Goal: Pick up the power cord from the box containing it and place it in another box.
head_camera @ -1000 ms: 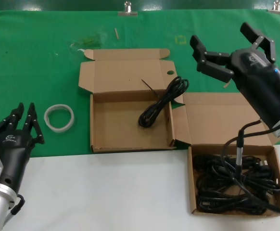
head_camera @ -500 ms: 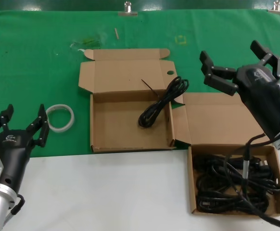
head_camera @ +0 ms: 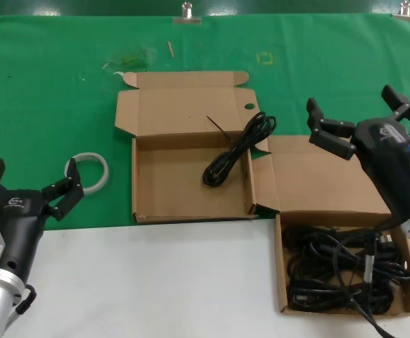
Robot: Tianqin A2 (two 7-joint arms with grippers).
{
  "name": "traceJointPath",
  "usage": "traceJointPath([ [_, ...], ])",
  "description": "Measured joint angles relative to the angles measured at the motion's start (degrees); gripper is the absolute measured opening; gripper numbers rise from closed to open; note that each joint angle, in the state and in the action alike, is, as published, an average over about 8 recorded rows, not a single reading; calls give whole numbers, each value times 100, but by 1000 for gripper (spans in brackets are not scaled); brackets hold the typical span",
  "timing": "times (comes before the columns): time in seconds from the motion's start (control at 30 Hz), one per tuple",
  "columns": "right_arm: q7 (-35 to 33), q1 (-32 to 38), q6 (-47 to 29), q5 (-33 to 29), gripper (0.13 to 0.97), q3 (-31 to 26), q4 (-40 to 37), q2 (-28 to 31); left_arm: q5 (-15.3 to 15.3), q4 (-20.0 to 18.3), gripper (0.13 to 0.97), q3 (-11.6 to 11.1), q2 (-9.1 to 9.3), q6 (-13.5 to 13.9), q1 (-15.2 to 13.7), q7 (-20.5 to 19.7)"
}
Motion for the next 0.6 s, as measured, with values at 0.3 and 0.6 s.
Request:
traceJointPath([
  [0.3,-128,-201,255,-132,965,46,-57,-81,0,0,832,0,0,0,0,2],
  [0.6,-255,-402,510,-264,965,92,-115,-162,0,0,929,0,0,0,0,2],
])
